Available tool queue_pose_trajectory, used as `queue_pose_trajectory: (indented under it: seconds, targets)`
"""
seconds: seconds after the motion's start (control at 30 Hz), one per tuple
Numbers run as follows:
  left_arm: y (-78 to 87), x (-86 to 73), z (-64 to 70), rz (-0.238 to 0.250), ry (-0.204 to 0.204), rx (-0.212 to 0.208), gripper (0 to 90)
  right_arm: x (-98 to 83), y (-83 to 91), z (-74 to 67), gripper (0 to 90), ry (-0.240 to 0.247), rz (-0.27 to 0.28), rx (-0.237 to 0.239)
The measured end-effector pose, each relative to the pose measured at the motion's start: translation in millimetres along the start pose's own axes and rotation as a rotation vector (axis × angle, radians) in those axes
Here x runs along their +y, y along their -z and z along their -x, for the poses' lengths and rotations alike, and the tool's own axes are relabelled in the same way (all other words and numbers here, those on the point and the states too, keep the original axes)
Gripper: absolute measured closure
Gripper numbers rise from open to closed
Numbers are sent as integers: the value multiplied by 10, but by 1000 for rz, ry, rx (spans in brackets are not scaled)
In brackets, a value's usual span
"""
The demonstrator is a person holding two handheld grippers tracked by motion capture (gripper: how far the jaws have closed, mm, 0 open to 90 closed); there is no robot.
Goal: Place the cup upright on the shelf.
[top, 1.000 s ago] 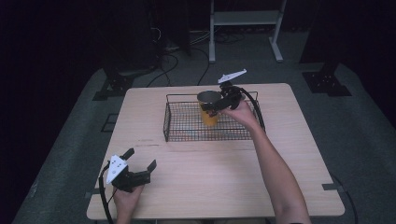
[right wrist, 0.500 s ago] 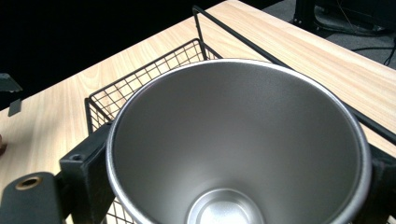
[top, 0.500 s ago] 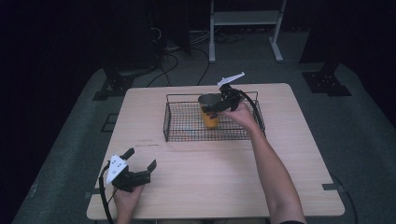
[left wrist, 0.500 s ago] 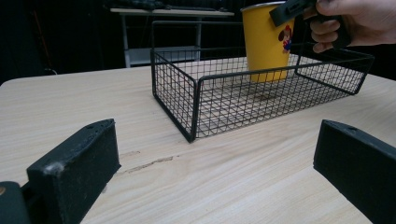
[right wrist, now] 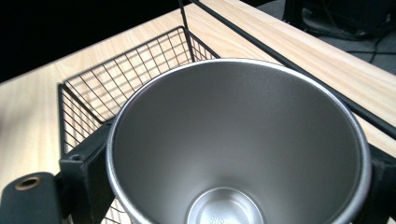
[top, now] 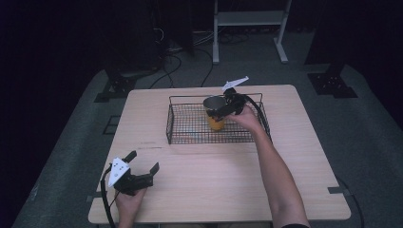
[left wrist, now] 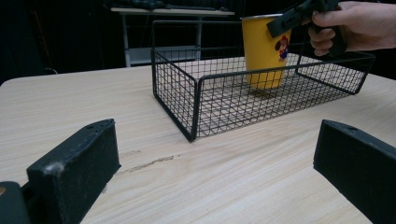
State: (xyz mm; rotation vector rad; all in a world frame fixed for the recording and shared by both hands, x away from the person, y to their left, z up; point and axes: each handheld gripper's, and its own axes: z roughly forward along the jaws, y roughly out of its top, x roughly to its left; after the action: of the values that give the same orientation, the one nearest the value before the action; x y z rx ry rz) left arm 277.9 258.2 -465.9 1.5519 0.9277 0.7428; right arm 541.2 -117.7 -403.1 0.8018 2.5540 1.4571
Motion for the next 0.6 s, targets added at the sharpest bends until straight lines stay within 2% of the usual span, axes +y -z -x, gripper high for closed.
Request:
queue_pose_trajectory:
  seconds: [0.07,0.13,0.3,0.6]
  targets:
    - [-2,0,3,0,-1,1,0,-25,8,-7,90,15,6,-22]
    - [-1,0,3,-1,-1,0,0,-54,13,15,89,3,0,-19]
    - [-4,0,6,-2,-4,1,0,-106,1,42,89,10,-32,-14]
    - [-2,-1,7,-3,-3,0,0,-113,-5,47,89,1,-26,-20]
